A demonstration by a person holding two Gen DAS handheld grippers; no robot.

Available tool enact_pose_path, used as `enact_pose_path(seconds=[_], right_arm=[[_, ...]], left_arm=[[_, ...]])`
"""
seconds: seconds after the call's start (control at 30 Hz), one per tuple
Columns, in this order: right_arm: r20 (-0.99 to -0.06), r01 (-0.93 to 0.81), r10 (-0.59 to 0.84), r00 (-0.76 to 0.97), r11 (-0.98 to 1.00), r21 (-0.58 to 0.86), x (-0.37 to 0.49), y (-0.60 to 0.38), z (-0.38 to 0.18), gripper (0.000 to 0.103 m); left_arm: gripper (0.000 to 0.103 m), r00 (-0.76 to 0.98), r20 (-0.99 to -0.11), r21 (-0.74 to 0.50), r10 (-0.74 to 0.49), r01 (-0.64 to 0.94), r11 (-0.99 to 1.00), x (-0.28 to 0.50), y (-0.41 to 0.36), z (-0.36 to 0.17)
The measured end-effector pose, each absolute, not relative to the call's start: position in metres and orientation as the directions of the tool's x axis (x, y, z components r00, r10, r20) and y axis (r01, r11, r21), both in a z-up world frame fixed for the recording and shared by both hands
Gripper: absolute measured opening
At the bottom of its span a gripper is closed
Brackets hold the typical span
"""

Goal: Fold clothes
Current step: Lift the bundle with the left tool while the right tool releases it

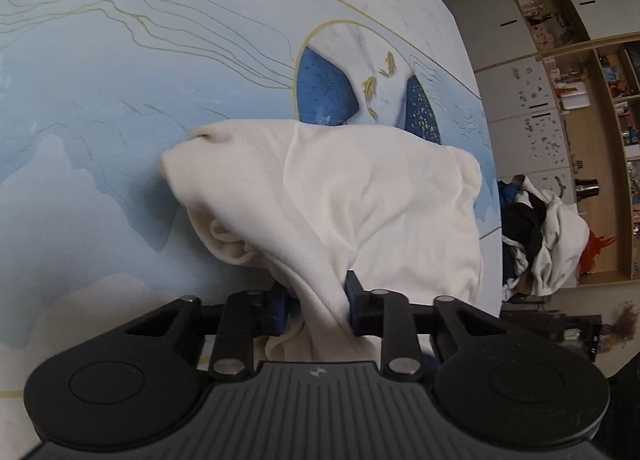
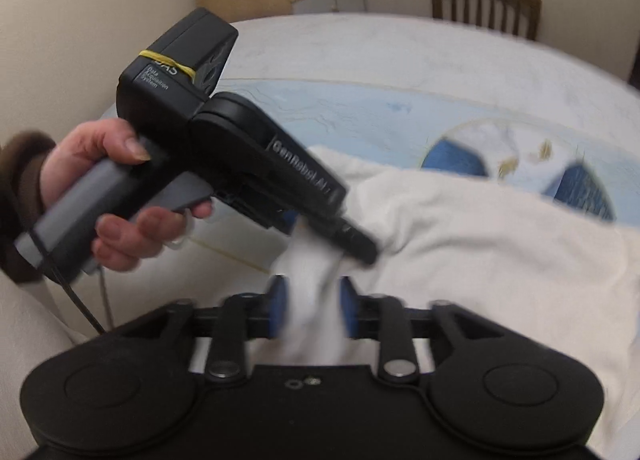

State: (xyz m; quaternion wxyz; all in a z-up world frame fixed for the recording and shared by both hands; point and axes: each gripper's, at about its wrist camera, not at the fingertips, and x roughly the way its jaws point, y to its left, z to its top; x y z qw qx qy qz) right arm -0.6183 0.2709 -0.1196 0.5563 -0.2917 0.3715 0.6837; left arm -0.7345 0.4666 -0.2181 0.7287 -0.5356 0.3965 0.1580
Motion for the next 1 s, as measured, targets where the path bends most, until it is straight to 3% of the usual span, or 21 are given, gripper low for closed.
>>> enact_pose_path(seconds=[0.1, 0.23, 0.43, 0.73, 0.9, 1.0], right_arm=[[-0.812, -0.966, 0.534, -0.235, -0.219, 0.135, -0.600, 0.266, -0.113, 0.103], [-0.811, -0.930, 0.554, -0.188, -0.366, -0.034, -0.559, 0.271, -0.110, 0.103], [-0.865, -0.752, 0.479, -0.148, -0.623, -0.216, -0.523, 0.308, -0.146, 0.103], [-0.904, -0.599, 0.320, -0.284, -0.795, -0.093, -0.513, 0.361, -0.169, 0.103], [-0.890, -0.646, 0.268, -0.368, -0.762, 0.038, -0.504, 0.387, -0.181, 0.103], [-0.885, -0.638, 0.288, -0.365, -0.770, 0.012, -0.501, 0.377, -0.175, 0.103]], left_arm=[[0.020, 0.646, -0.751, -0.640, -0.140, -0.657, 0.399, -0.737, 0.461, -0.208], [0.019, 0.644, -0.761, -0.613, -0.079, -0.674, 0.414, -0.738, 0.453, -0.192], [0.019, 0.606, -0.796, -0.554, -0.003, -0.726, 0.408, -0.728, 0.439, -0.172], [0.019, 0.576, -0.810, -0.499, 0.110, -0.776, 0.385, -0.703, 0.423, -0.142], [0.019, 0.577, -0.803, -0.502, 0.148, -0.789, 0.354, -0.685, 0.430, -0.135], [0.019, 0.578, -0.803, -0.507, 0.146, -0.791, 0.343, -0.676, 0.429, -0.133]])
